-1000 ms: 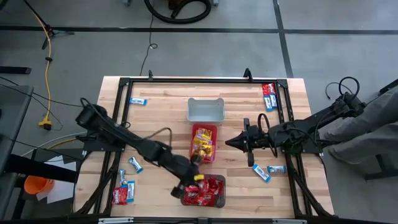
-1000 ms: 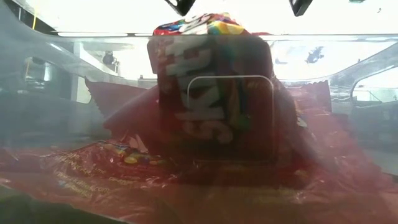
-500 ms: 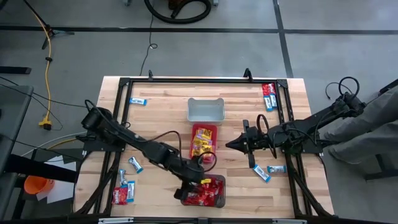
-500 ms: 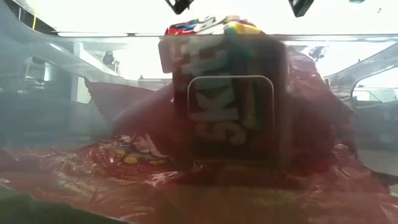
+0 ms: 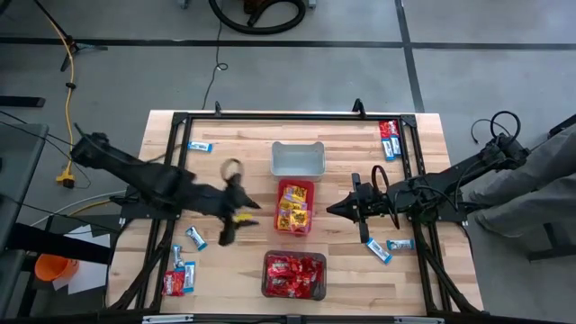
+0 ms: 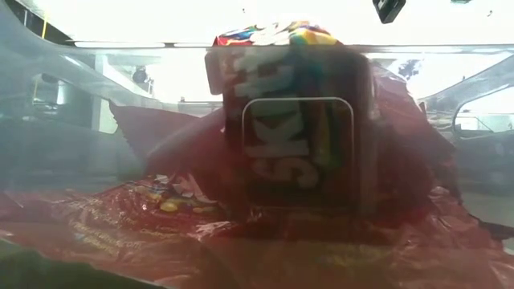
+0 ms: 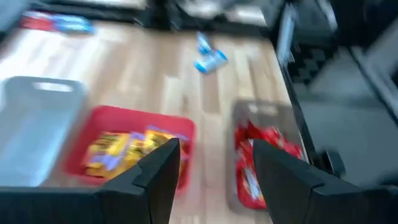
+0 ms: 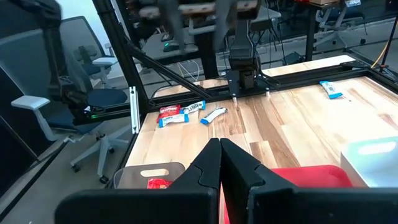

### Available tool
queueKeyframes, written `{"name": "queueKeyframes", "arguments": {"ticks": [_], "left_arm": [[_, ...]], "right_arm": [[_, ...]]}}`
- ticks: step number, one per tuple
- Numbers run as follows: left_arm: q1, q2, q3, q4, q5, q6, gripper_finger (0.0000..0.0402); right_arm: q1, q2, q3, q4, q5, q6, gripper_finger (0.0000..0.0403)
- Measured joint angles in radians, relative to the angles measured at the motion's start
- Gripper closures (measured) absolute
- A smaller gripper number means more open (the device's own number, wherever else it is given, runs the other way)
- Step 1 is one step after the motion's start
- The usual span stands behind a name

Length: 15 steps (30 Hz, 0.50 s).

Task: Sort candy
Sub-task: Put the red candy into the black bin

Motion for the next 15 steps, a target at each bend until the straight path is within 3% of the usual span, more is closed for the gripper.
{"name": "queueKeyframes", "arguments": {"ticks": [8, 15], "left_arm": [[-0.049, -0.232, -0.367, 0.461, -0.252, -0.018, 0.0214], [0.024, -0.226, -0.583, 0.789, -0.28, -0.014, 0.0214]], "right_arm": [[0.0, 0.0, 0.0, 0.038, 0.0, -0.006, 0.0403], [-0.035, 0.0, 0.0, 0.105, 0.001, 0.007, 0.0403]]}}
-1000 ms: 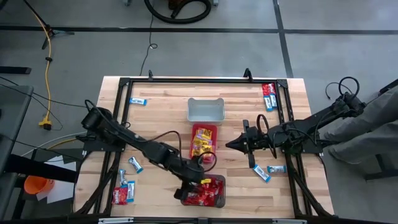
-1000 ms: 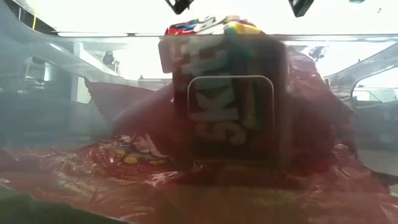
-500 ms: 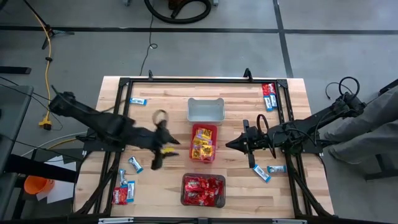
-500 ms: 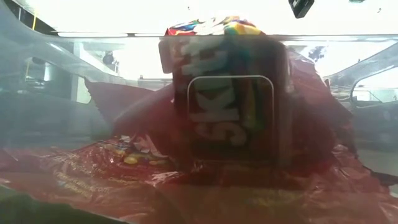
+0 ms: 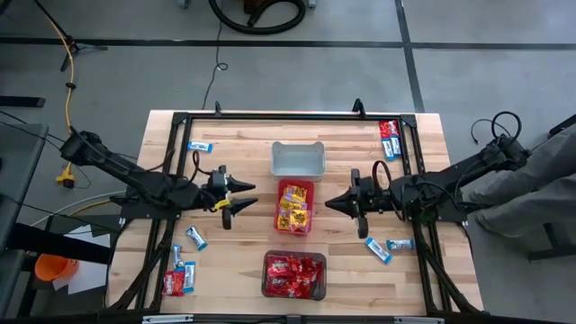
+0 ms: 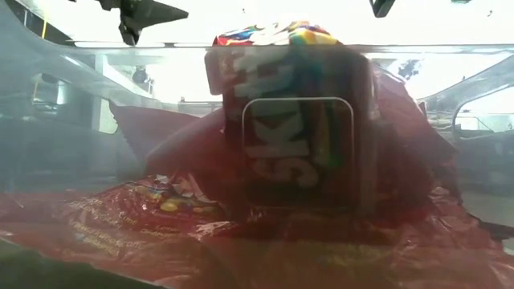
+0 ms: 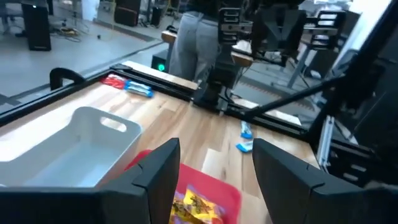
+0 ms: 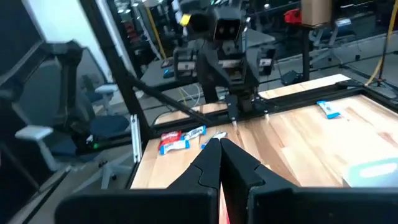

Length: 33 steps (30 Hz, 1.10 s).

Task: Sort candy
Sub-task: Put the red candy into the black bin

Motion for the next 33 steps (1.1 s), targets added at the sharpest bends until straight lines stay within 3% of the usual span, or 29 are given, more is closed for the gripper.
{"name": "queueKeyframes", "arguments": {"ticks": [11, 14, 18, 21, 24, 29, 33], "left_arm": [[0.058, 0.002, -0.015, 0.091, 0.073, 0.118, 0.0214], [0.06, 0.003, -0.015, 0.091, 0.073, 0.116, 0.0214], [0.059, 0.003, -0.015, 0.091, 0.073, 0.116, 0.0214], [0.06, 0.003, -0.015, 0.091, 0.071, 0.116, 0.0214], [0.071, 0.003, -0.015, 0.09, 0.064, 0.138, 0.0214], [0.099, 0.003, -0.015, 0.089, 0.062, 0.183, 0.0214], [0.121, 0.003, -0.015, 0.086, 0.062, 0.159, 0.0214]], "right_arm": [[-0.033, 0.0, 0.0, 0.004, 0.005, -0.023, 0.0403], [-0.039, 0.0, 0.0, 0.003, 0.093, 0.039, 0.0403], [-0.109, 0.001, 0.04, -0.096, 0.306, 0.205, 0.0403], [-0.241, 0.002, 0.129, -0.368, 0.359, 0.416, 0.0403], [-0.429, 0.036, 0.249, -0.71, 0.272, 0.578, 0.0403], [-0.759, 0.163, 0.392, -1.169, 0.119, 0.6, 0.0403], [-0.984, 0.271, 0.405, -1.266, 0.022, 0.529, 0.04]]}}
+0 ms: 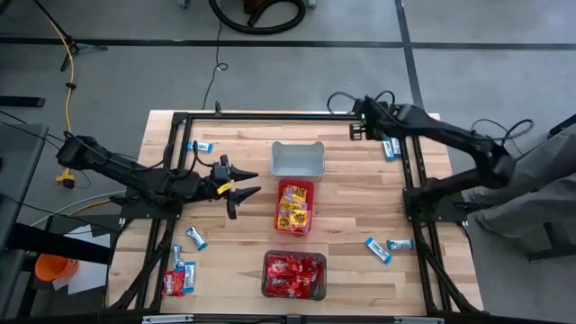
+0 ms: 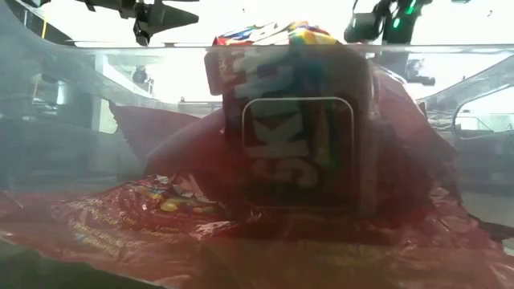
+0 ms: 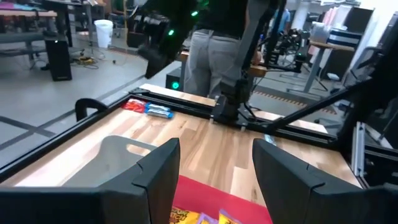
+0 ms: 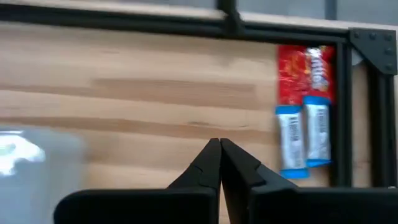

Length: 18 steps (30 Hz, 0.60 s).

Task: Sort candy
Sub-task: Put the red candy into the black bin

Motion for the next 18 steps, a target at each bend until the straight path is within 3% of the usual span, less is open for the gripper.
{"name": "queueKeyframes", "arguments": {"ticks": [5, 10, 14, 18], "left_arm": [[0.01, 0.0, 0.0, -0.001, 0.008, -0.001, 0.0214], [0.01, 0.0, 0.0, -0.001, 0.004, -0.012, 0.0214], [0.01, 0.0, 0.0, -0.001, -0.023, -0.065, 0.0214], [0.01, 0.0, 0.0, -0.005, -0.073, -0.099, 0.0214]], "right_arm": [[-0.205, 0.152, -0.003, 0.079, -0.098, -0.22, 0.0361], [-0.348, 0.301, 0.0, 0.13, -0.139, -0.391, 0.0271], [-0.43, 0.41, 0.04, 0.089, -0.15, -0.429, 0.0193], [-0.479, 0.495, 0.081, 0.085, -0.154, -0.422, 0.0144]]}}
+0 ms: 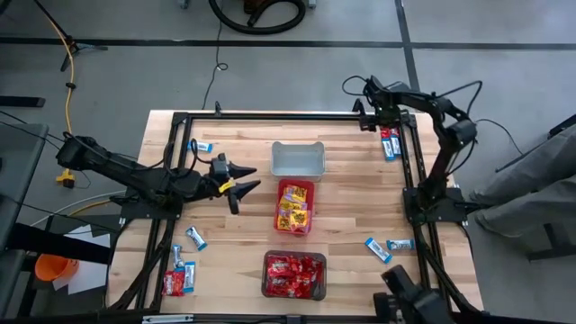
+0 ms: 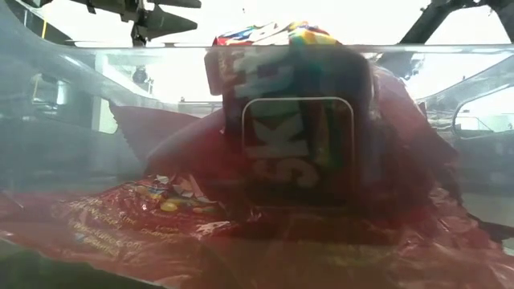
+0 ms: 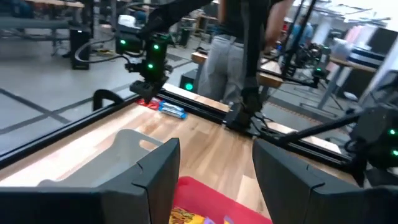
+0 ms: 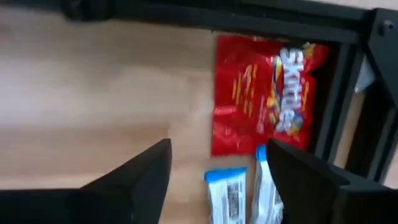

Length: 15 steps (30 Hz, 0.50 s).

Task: Sort candy
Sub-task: Put the red candy into the black bin

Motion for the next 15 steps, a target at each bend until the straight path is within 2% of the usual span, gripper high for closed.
{"name": "queueKeyframes", "arguments": {"ticks": [3, 7, 11, 15], "left_arm": [[0.0, 0.0, 0.0, 0.001, -0.029, 0.0, 0.0214], [0.007, 0.0, 0.0, -0.001, -0.035, -0.039, 0.0214], [0.012, 0.0, 0.0, -0.011, -0.035, -0.098, 0.0214], [0.011, 0.0, 0.0, -0.018, -0.035, -0.131, 0.0214]], "right_arm": [[-0.011, 0.051, 0.052, -0.011, 0.025, 0.057, 0.0135], [-0.017, 0.106, 0.102, 0.006, 0.042, 0.042, 0.014], [-0.046, 0.167, 0.117, 0.003, -0.058, 0.075, 0.015], [-0.061, 0.202, 0.145, -0.02, -0.09, 0.044, 0.0159]]}}
